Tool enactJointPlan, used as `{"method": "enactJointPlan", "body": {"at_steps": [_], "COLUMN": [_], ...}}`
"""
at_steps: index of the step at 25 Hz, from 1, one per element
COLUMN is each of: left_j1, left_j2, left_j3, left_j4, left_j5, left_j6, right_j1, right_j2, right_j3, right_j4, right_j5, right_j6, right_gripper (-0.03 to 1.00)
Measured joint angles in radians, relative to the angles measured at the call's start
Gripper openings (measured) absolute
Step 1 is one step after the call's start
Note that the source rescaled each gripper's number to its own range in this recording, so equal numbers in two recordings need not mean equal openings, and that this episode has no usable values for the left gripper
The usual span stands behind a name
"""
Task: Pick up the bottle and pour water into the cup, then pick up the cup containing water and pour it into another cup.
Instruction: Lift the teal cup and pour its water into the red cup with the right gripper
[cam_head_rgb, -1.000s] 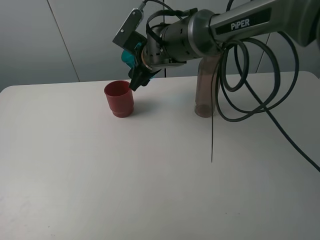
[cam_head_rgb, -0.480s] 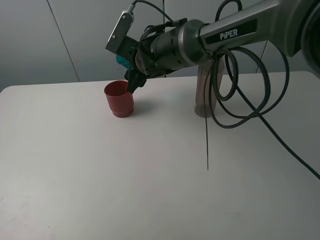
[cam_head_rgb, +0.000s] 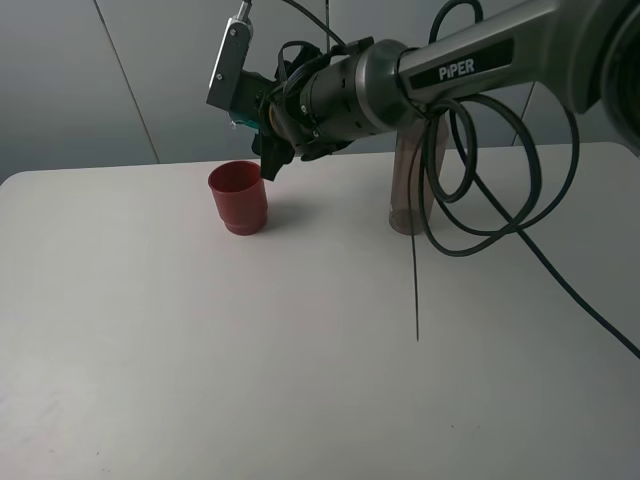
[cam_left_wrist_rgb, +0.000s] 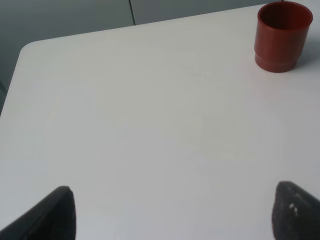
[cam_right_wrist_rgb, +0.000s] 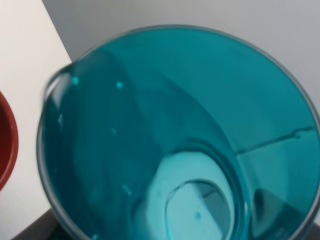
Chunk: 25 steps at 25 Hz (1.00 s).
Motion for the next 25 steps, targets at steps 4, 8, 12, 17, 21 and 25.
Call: {"method": "enactJointPlan", "body": {"at_steps": [4,8,12,17,21,25], "left_j1": [0.0,0.0,0.0,0.0,0.0,0.0], "left_j2": [0.0,0.0,0.0,0.0,0.0,0.0], "left_j3": [0.0,0.0,0.0,0.0,0.0,0.0], "left_j4": [0.0,0.0,0.0,0.0,0.0,0.0], "left_j5": [0.0,0.0,0.0,0.0,0.0,0.0], "left_j6": [0.0,0.0,0.0,0.0,0.0,0.0], "right_j1": [0.0,0.0,0.0,-0.006,-0.011,-0.011], "right_j2": [0.0,0.0,0.0,0.0,0.013,0.038], "right_j3": [0.0,0.0,0.0,0.0,0.0,0.0], "right_j4": [-0.052,-0.058,-0.058,-0.058,-0.058,-0.058], "right_j5": [0.0,0.0,0.0,0.0,0.007,0.009], "right_j6": [0.0,0.0,0.0,-0.01,-0.079,-0.127], "right_gripper": [0.11,0.11,0.11,0.11,0.11,0.11]}}
